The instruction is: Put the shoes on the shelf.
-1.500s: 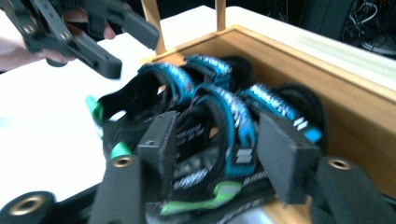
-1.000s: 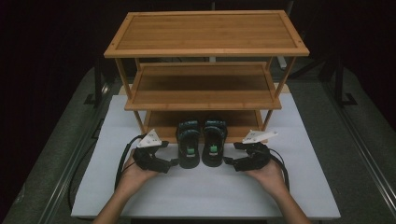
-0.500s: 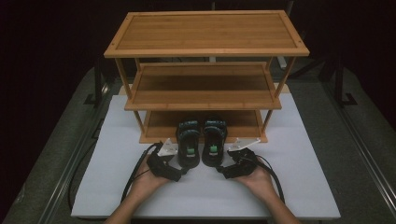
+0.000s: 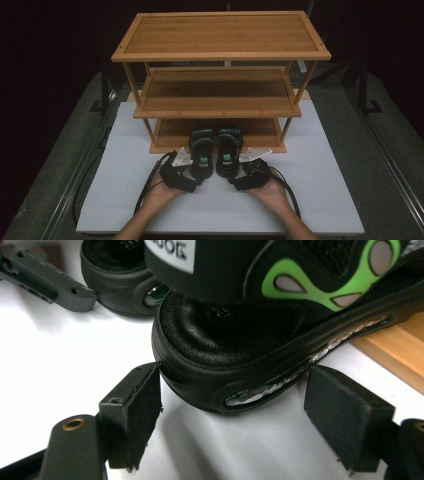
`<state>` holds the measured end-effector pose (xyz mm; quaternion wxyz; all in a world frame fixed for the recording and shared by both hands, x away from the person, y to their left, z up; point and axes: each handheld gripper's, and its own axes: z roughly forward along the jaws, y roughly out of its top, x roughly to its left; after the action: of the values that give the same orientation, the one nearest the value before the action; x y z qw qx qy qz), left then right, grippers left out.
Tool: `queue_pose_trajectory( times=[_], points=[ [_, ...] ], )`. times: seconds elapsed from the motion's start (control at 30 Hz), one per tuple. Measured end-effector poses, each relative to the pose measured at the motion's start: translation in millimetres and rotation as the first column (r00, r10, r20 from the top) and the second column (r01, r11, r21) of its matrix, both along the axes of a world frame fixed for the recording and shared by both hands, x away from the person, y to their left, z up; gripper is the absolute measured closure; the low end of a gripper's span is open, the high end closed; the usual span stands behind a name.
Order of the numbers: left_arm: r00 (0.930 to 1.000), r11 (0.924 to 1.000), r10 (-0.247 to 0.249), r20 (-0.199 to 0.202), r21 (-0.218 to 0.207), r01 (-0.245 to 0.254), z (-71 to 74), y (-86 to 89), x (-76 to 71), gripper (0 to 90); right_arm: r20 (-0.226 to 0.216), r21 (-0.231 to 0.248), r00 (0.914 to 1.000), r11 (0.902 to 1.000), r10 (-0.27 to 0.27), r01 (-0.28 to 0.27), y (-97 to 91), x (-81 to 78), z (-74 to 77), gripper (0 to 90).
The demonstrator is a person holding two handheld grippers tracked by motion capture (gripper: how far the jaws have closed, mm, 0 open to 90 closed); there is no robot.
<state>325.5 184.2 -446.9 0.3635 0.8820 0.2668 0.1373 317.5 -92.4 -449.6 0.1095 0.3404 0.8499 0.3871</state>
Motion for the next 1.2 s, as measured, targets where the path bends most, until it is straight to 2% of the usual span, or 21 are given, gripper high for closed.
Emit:
queue_pose_trajectory(
  times=[0.13,0.2,0.3,0.4,0.5,0.57,0.7,0.93,1.2],
  points=[
    [1.0000,0.9995,-0.005,0.008,-0.031,0.005,5.3,0.5,3.1,13.9,0.024,0.020,0.9997,0.9998,-0.005,0.004,-4.8,1.4,3.7,29.0],
    [0.9999,0.9984,0.002,0.015,-0.056,-0.001,6.9,1.2,6.6,14.7,0.029,0.065,0.9996,0.9979,-0.003,0.001,-7.4,2.5,6.8,31.5],
    [0.9996,0.9969,0.017,0.022,-0.077,-0.015,8.8,5.4,12.7,19.6,0.028,0.059,0.9996,0.9982,-0.001,0.000,-5.1,5.0,8.8,31.1],
    [0.9998,0.9921,0.018,-0.003,-0.124,-0.018,11.5,7.5,19.8,20.5,0.026,0.058,0.9997,0.9983,-0.004,0.003,-4.8,10.0,8.5,31.1],
    [0.9998,0.9971,0.017,0.008,-0.074,-0.017,9.8,3.7,25.2,20.5,0.026,0.070,0.9996,0.9975,-0.010,0.008,-4.7,16.8,8.3,31.5],
    [0.9997,0.9946,0.022,0.003,-0.101,-0.022,7.6,3.9,28.9,19.0,0.035,0.092,0.9993,0.9957,-0.016,0.013,-5.6,21.1,9.2,32.7],
    [0.9997,0.9959,0.024,-0.004,-0.087,-0.024,9.7,2.3,37.0,19.1,0.040,0.075,0.9991,0.9971,-0.015,0.012,-2.9,30.7,10.2,33.0],
    [0.9990,0.9944,0.037,-0.024,-0.098,-0.040,9.7,1.8,53.1,19.0,0.044,0.044,0.9985,0.9986,-0.031,0.029,-1.5,44.5,11.1,34.4],
    [0.9977,0.9936,0.060,-0.031,-0.095,-0.062,7.8,2.0,72.3,19.0,0.055,0.038,0.9963,0.9973,-0.066,0.064,-4.0,61.7,8.4,35.1]
  ],
)
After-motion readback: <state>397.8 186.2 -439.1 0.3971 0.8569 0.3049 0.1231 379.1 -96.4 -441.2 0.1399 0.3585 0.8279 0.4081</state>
